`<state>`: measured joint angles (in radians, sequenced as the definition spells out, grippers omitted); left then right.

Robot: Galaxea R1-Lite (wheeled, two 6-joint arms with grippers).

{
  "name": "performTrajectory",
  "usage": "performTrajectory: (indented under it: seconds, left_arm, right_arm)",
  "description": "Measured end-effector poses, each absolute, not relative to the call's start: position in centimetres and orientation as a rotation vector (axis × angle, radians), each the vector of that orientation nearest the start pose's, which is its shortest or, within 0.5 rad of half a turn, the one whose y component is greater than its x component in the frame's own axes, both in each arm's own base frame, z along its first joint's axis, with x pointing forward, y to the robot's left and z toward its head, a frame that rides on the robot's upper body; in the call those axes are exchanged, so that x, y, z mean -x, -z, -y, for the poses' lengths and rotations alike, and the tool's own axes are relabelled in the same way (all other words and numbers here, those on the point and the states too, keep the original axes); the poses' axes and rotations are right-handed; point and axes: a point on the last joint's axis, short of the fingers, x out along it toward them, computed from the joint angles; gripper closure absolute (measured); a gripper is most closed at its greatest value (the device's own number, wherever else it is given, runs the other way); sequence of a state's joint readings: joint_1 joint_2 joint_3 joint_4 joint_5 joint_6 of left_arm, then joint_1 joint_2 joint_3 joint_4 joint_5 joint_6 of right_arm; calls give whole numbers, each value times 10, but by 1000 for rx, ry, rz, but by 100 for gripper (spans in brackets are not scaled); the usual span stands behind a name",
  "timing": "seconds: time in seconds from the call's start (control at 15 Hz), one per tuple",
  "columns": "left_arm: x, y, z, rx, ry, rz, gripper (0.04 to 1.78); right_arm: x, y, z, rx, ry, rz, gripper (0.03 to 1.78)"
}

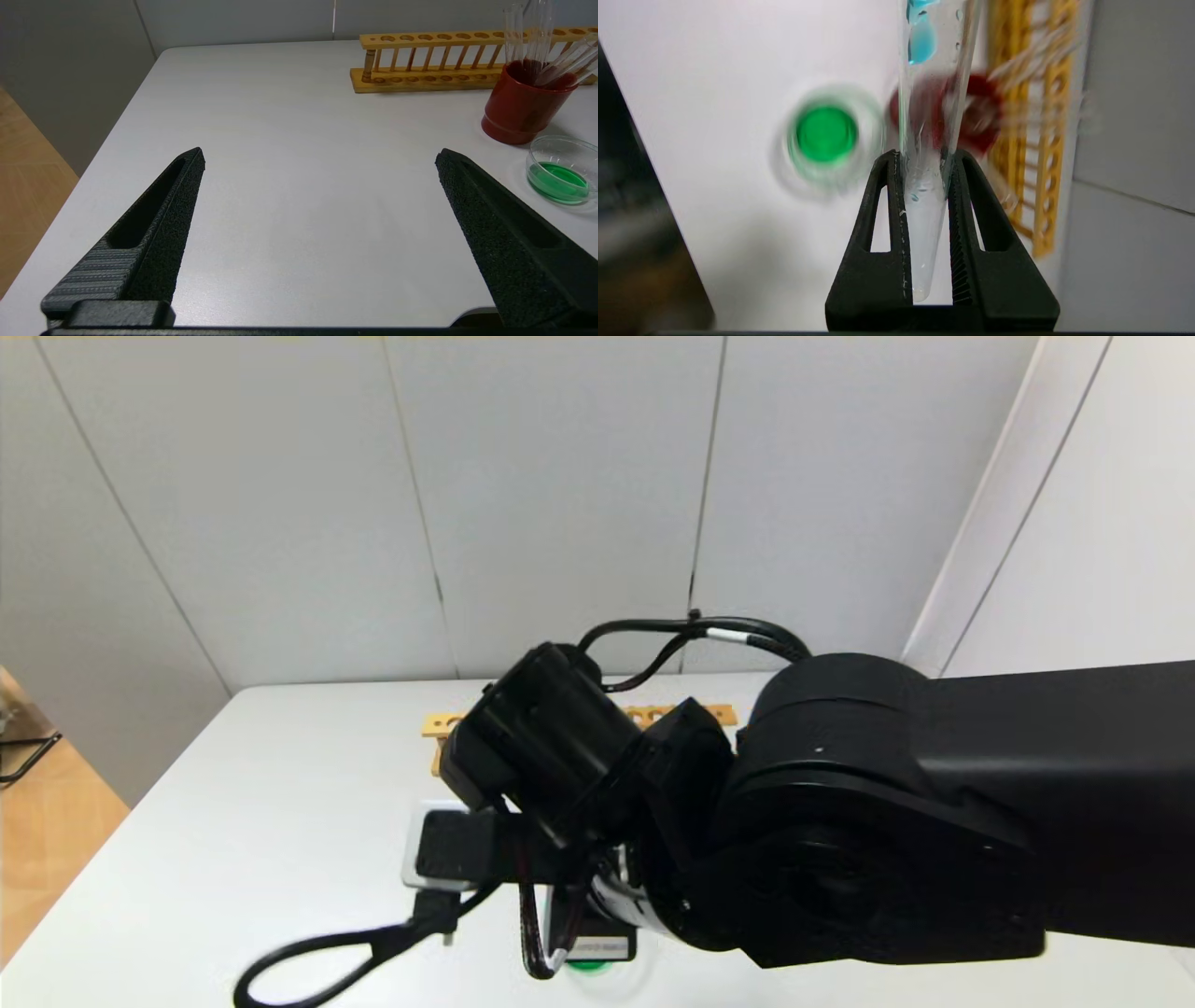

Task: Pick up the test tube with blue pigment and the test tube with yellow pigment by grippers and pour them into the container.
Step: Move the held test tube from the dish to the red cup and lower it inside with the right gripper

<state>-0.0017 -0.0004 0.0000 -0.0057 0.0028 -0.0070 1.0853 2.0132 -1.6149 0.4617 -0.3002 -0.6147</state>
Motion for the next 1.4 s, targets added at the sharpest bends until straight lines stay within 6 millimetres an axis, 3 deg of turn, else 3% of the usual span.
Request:
performTrajectory:
  seconds: [0.33,0.47,0.73,1.07,1.4]
  left_arm:
    - [23,-76,0,7,-1,6,7]
    - [23,-76,0,7,-1,6,7]
    - [23,-76,0,7,-1,6,7]
    - [23,-76,0,7,-1,6,7]
    - [23,-76,0,8,-1,6,7]
  right_arm:
    - [-189,-247,-332,568,-878,-81,149]
    - [-194,-272,-319,362,-819,2,149]
    - [-220,-298,-281,7,-684,21,149]
    - [-240,-276,-244,-324,-584,-57,149]
    - [-276,-238,-244,-455,-521,-99,149]
